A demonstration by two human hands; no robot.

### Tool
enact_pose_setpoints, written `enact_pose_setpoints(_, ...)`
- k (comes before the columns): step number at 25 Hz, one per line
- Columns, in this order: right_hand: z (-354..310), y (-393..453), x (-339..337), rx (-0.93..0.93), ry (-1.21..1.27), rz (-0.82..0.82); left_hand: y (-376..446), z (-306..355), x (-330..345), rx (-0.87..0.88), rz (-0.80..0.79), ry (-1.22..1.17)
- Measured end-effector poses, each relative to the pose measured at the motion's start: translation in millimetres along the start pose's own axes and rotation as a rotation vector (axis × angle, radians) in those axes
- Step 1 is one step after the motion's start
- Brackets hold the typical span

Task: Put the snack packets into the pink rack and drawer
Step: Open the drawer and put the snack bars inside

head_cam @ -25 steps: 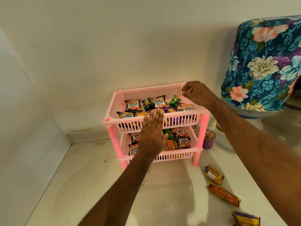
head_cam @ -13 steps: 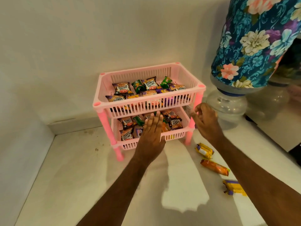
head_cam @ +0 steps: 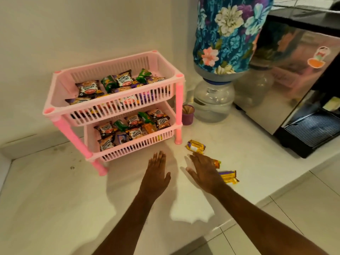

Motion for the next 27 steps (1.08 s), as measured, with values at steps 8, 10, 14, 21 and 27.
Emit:
enact_pose_setpoints(8, 96.2, -69.2, -23.7, 0.103, -0.012, -0.006, -9.3, 101.9, 50.6, 0.087, -0.03, 0.031)
enact_pose_setpoints(10, 127.3, -88.6, -32.6, 0.147, -0.014, 0.005, -6.7, 139.0, 62.0, 0.134, -0.016, 0.005)
enact_pose_setpoints(14, 179.4, -127.6, -52.6, 0.312, 0.02, 0.069, -4.3, 208.0, 85.4, 0.217, -0.011, -0.129)
enact_pose_setpoints(21, 239.6, -194.0, -66.1, 0.822, 0.292, 0.173, -16.3, 291.5, 142.2, 0.296, -0.188, -0.122)
enact_pose_setpoints(27, 237.9, -204.4, -61.4, 1.307, 1.383, 0.135, -32.6, 304.5, 176.5, 0.295, -0.319, -0.081)
Point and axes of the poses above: each hand's wrist, its own y-axis towards the middle knuckle, its own x-axis out of the palm, z = x × y, the point moved 2 cm from there along y, towards the middle knuckle, and after that the axes turned 11 degrees about z, right-handed, at the moved point
